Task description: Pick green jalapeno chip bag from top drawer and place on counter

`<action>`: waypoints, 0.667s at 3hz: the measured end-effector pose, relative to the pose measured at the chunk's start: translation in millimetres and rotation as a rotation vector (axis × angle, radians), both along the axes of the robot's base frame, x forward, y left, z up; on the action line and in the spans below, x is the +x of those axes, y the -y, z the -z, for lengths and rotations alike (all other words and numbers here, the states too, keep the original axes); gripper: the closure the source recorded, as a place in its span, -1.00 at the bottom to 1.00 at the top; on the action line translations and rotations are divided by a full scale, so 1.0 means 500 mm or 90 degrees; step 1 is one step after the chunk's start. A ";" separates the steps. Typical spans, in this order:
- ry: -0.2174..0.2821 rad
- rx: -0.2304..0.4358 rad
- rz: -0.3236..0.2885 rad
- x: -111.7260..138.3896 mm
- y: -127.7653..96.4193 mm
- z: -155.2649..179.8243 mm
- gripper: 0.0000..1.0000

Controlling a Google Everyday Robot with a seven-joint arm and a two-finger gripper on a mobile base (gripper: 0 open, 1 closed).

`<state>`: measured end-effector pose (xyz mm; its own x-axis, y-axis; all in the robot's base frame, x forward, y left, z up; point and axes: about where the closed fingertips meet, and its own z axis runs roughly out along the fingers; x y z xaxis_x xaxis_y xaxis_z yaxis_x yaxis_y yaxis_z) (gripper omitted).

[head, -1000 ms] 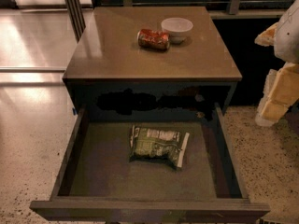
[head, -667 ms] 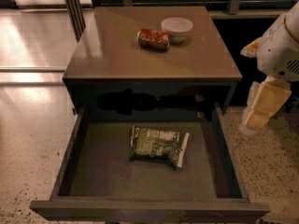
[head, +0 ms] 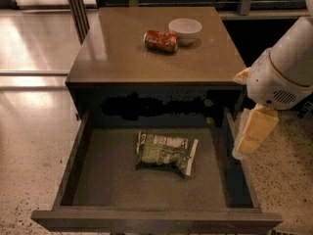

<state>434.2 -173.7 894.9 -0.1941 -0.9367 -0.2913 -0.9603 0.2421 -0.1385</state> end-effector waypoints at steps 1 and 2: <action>-0.005 0.005 -0.020 0.011 -0.039 0.054 -1.00; -0.026 0.026 -0.060 0.033 -0.115 0.151 -1.00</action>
Offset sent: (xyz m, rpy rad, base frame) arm 0.0314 0.1023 -0.1362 0.0825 0.0777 0.1681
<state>450.6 -116.3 819.4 -0.1173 -0.9392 -0.3226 -0.9838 0.1543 -0.0916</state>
